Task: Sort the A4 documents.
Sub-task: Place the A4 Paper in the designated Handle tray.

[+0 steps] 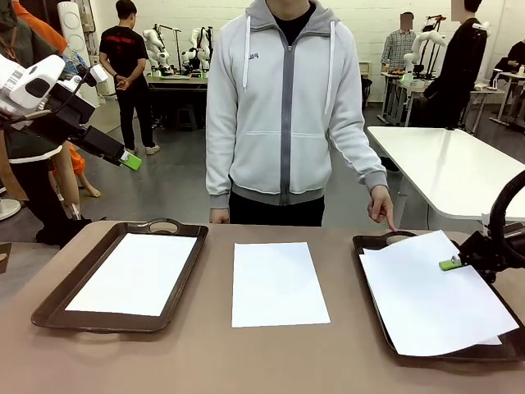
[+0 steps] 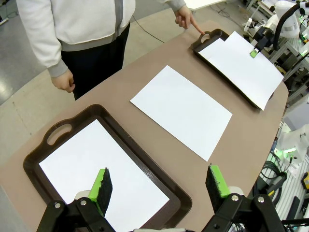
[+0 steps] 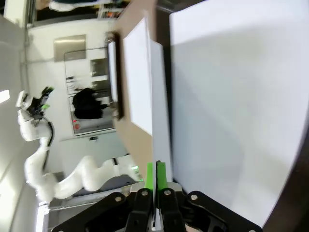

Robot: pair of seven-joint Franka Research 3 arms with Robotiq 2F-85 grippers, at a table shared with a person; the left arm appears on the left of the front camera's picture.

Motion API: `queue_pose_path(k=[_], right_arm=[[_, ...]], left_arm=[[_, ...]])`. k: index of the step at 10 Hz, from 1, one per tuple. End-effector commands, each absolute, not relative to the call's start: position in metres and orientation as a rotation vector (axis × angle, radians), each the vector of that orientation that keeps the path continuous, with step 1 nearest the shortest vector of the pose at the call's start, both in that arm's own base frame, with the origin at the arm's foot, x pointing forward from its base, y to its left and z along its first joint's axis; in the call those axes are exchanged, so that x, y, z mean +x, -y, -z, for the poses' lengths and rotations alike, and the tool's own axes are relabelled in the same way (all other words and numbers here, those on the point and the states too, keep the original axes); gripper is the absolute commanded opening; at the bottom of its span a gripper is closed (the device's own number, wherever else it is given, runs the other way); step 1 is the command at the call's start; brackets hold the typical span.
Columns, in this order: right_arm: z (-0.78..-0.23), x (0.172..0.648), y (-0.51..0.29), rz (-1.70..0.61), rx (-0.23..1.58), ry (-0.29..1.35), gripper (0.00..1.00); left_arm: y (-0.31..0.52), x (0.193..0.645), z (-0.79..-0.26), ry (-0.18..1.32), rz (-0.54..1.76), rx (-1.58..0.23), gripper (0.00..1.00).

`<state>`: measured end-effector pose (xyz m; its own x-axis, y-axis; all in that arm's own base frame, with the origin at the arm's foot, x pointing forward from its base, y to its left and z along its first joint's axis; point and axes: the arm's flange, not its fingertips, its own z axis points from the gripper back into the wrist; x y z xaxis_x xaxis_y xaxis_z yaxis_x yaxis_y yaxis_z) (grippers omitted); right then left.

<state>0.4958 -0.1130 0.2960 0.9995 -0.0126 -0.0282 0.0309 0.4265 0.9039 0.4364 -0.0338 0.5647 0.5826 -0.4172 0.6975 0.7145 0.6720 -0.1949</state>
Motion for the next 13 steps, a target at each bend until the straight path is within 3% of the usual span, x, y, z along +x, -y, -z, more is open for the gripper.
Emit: queue_pose_path(k=[1,7,13], right_arm=[[-0.296,0.497,0.104,0.018,0.984,-0.039,0.01],[-0.309,0.526,0.106,0.049,0.852,0.073,0.01],[-0.313,0.535,0.100,0.044,0.820,0.059,0.04]], left_arm=[[0.034,0.436,-0.565,0.665,0.694,-0.494,1.00],[0.034,0.436,-0.565,0.665,0.694,-0.494,1.00],[0.034,0.436,-0.565,0.665,0.694,-0.494,1.00]])
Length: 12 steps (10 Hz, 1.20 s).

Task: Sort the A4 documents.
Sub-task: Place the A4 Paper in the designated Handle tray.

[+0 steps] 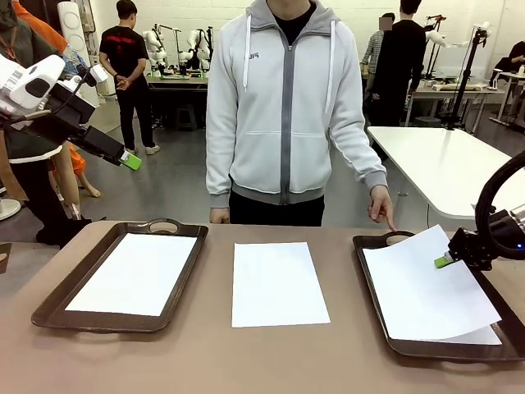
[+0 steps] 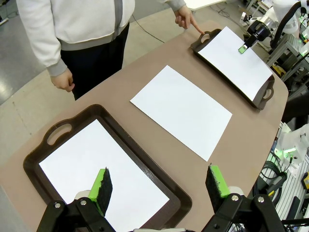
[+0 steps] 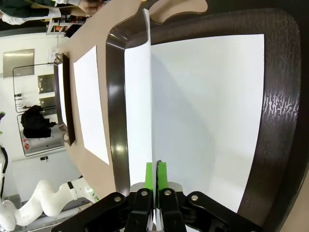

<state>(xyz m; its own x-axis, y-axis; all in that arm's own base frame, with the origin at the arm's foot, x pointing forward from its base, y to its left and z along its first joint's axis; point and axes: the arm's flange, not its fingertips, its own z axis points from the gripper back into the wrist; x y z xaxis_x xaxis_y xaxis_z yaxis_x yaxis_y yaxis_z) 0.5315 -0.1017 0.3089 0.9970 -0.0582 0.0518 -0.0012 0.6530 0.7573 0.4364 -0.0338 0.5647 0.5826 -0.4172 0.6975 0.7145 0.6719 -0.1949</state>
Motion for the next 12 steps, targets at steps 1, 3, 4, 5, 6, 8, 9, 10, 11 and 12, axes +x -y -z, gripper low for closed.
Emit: queue_pose_path(k=[1,3,4,5,6,8,9,10,11,12], right_arm=[[-0.314,0.534,0.100,0.047,0.807,0.059,0.17],[-0.315,0.532,0.100,0.055,0.757,0.060,0.33],[-0.317,0.531,0.100,0.066,0.712,0.063,0.38],[-0.320,0.529,0.101,0.076,0.674,0.073,0.51],[-0.325,0.526,0.102,0.087,0.622,0.087,0.56],[-0.335,0.518,0.105,0.109,0.535,0.119,0.73],[-0.340,0.512,0.106,0.117,0.519,0.131,0.86],[-0.343,0.508,0.108,0.124,0.515,0.141,0.91],[-0.345,0.505,0.108,0.127,0.511,0.146,1.00],[-0.347,0.503,0.109,0.129,0.509,0.149,1.00]], left_arm=[[0.034,0.436,-0.565,0.665,0.694,-0.494,1.00],[0.034,0.436,-0.565,0.665,0.694,-0.494,1.00],[0.034,0.436,-0.565,0.665,0.694,-0.494,1.00],[0.034,0.436,-0.565,0.665,0.694,-0.494,1.00],[0.034,0.436,-0.565,0.665,0.694,-0.494,1.00],[0.034,0.436,-0.565,0.665,0.694,-0.494,1.00],[0.034,0.436,-0.565,0.665,0.694,-0.494,1.00],[0.034,0.436,-0.565,0.665,0.694,-0.494,1.00],[0.034,0.436,-0.565,0.665,0.694,-0.494,1.00],[0.034,0.436,-0.565,0.665,0.694,-0.494,1.00]])
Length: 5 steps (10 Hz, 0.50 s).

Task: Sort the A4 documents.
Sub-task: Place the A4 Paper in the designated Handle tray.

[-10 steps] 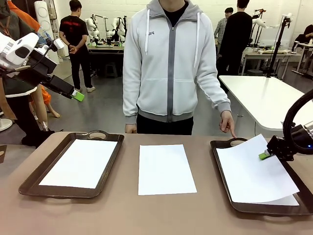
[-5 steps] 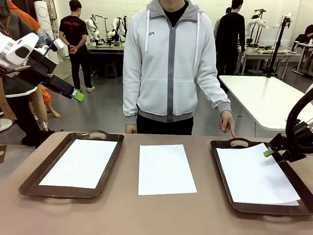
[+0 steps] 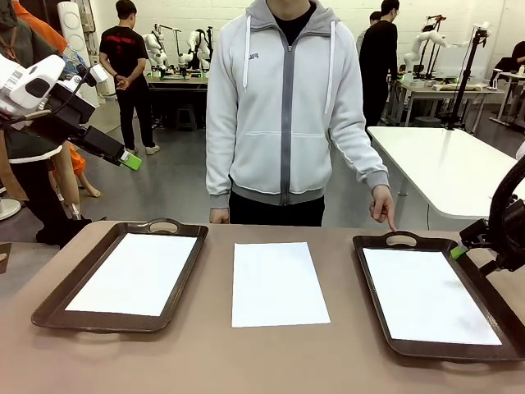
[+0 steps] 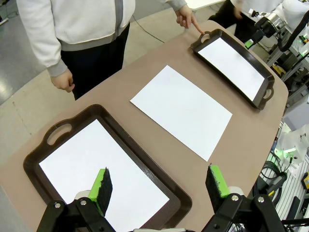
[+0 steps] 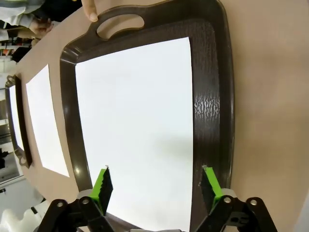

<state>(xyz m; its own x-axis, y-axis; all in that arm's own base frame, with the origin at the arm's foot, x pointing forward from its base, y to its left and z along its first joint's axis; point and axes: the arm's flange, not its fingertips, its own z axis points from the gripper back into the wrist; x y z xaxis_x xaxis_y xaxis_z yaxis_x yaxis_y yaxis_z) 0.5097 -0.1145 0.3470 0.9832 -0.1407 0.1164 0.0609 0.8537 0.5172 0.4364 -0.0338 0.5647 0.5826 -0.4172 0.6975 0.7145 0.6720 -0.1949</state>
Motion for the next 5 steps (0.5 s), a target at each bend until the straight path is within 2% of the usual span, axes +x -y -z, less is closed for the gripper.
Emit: queue_pose_path(k=[1,5], right_arm=[[-0.3470,0.5021,0.1102,0.136,0.521,0.143,1.00],[-0.3473,0.5073,0.1140,0.111,0.539,0.151,1.00]], left_arm=[[0.0340,0.4361,-0.5649,0.665,0.694,-0.494,1.00],[0.0340,0.4361,-0.5649,0.665,0.694,-0.494,1.00]])
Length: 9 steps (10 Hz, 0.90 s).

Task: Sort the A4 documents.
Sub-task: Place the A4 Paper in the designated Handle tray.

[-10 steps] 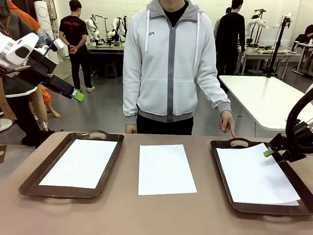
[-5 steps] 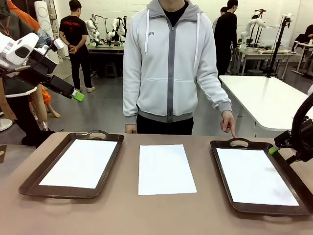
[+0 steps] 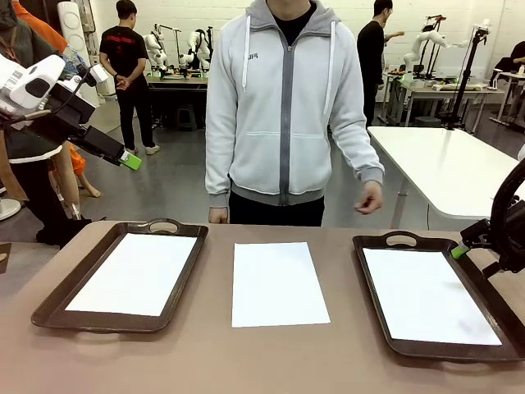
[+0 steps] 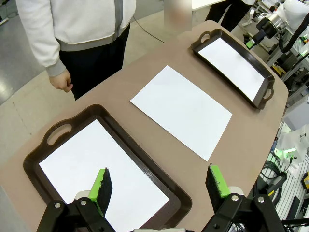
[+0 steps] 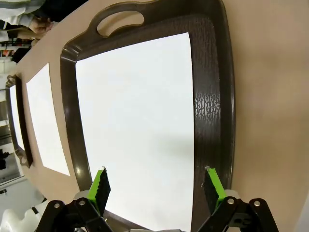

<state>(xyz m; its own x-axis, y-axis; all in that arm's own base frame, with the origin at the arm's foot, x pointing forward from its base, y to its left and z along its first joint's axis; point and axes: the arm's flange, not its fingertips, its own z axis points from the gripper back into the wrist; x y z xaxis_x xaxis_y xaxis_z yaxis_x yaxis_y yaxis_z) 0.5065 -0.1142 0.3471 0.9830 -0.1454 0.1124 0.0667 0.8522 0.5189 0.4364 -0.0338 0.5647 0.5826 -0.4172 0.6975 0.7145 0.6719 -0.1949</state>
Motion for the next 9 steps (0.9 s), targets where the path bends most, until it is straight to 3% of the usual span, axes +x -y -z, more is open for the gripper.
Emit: queue_pose_path(k=[1,9], right_arm=[[-0.3473,0.5073,0.1140,0.111,0.539,0.151,1.00],[-0.3473,0.5073,0.1140,0.111,0.539,0.151,1.00]], left_arm=[[0.0340,0.4361,-0.5649,0.665,0.694,-0.494,1.00],[0.0340,0.4361,-0.5649,0.665,0.694,-0.494,1.00]])
